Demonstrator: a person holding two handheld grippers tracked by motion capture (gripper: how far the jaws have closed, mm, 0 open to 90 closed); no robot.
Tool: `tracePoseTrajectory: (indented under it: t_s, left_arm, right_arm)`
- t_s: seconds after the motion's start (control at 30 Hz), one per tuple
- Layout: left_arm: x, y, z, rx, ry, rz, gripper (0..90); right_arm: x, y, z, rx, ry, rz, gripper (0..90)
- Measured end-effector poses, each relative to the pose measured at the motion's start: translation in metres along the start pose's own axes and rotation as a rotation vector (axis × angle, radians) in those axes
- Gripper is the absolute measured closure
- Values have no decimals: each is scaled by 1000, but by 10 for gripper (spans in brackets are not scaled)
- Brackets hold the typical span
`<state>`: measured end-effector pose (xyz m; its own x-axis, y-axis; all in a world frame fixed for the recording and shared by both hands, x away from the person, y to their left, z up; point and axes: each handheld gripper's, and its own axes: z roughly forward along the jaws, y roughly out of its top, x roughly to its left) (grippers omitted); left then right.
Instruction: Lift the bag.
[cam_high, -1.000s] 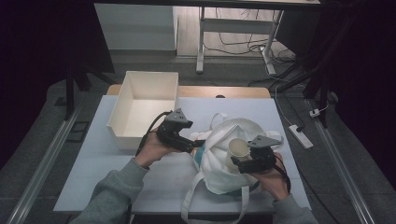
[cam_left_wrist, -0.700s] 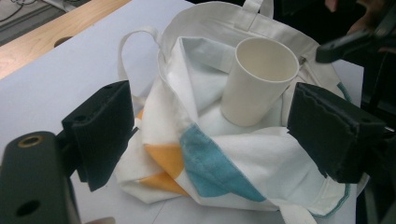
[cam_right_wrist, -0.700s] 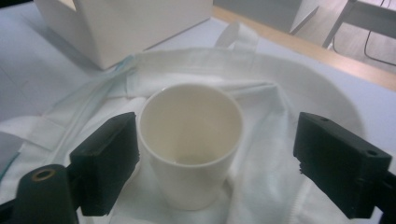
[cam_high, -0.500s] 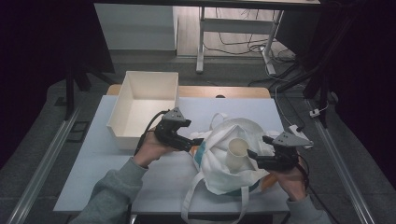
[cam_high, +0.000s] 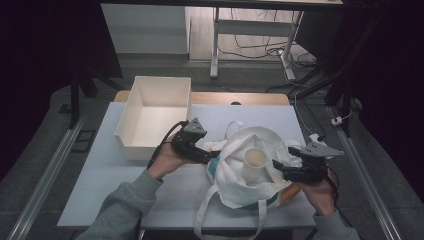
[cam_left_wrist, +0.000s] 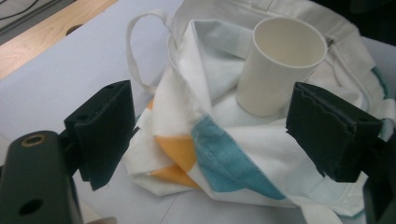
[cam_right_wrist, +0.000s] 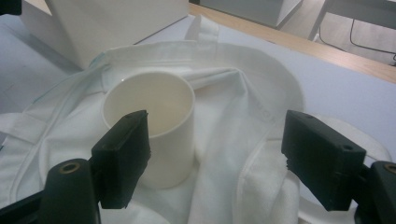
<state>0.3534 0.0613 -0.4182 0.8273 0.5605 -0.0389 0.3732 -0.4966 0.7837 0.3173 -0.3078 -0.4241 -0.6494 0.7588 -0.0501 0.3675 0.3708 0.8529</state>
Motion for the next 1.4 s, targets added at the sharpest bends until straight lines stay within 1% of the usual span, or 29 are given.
tracePoseTrajectory:
  t_s: [0.1, 0.2, 0.37, 0.43, 0.5, 0.57, 0.67, 0.77, 0.83, 0.87, 0.9, 0.93, 0.97, 1.0, 1.03, 1.07, 1.13, 1.2, 1.27, 1.3, 1.33, 1.37, 1.4]
  left_arm:
    - [-2, 0, 7, 19, 6, -2, 183]
    - [-4, 0, 15, 31, 28, -6, 194]
    - [-9, 1, 32, 60, 38, -6, 217]
    - [-12, 1, 39, 71, 33, -8, 229]
    - [-16, 0, 46, 62, 48, -5, 239]
    - [-18, -1, 51, 63, 44, 2, 259]
    - [-18, -5, 58, 96, 46, -8, 272]
    - [-16, -11, 64, 108, 35, -35, 326]
    - [-16, -15, 67, 119, 37, -43, 370]
    - [-16, -17, 68, 130, 37, -44, 391]
    - [-16, -18, 69, 138, 46, -43, 414]
    - [-15, -20, 70, 142, 51, -46, 444]
    - [-14, -21, 69, 145, 50, -52, 484]
    - [-13, -22, 69, 150, 45, -60, 505]
    - [-11, -23, 69, 154, 40, -66, 527]
    - [-11, -24, 68, 155, 38, -71, 558]
    - [-10, -25, 67, 167, 35, -68, 621]
    - [-11, -25, 66, 173, 28, -66, 653]
    - [-11, -25, 64, 173, 21, -64, 683]
    - [-10, -25, 63, 174, 18, -64, 704]
    - [-10, -25, 62, 171, 13, -65, 734]
    - [-10, -26, 60, 173, 7, -63, 751]
    - [-10, -26, 59, 170, -1, -63, 771]
  right_arm:
    - [-2, -1, -1, -1, -5, 6, 238]
    - [-3, -1, -2, -3, -12, 6, 240]
    - [-3, -3, -2, -7, -13, 2, 244]
    - [-4, -3, -2, -3, -15, 2, 244]
    - [-4, -5, -3, 0, -15, 4, 244]
    - [-3, -6, -4, -1, -17, 7, 245]
    - [-2, -8, -7, 3, -17, 7, 245]
    - [0, -12, -8, 21, -18, 11, 246]
    - [1, -15, -8, 52, -35, 11, 246]
    - [1, -17, -8, 63, -47, 11, 248]
    - [1, -20, -9, 64, -58, 14, 254]
    - [0, -22, -10, 67, -63, 22, 263]
    - [0, -24, -11, 74, -68, 34, 271]
    - [-1, -27, -11, 87, -79, 43, 276]
    - [-1, -29, -12, 100, -91, 47, 290]
    - [-1, -32, -13, 114, -102, 53, 322]
    - [-2, -39, -15, 130, -124, 75, 370]
    - [-3, -45, -14, 154, -116, 98, 413]
    - [-2, -49, -13, 196, -120, 101, 456]
    - [-2, -50, -12, 212, -114, 99, 519]
    - [-2, -51, -11, 216, -92, 106, 614]
    - [-2, -52, -11, 211, -66, 120, 682]
    - [-1, -52, -10, 216, -68, 119, 761]
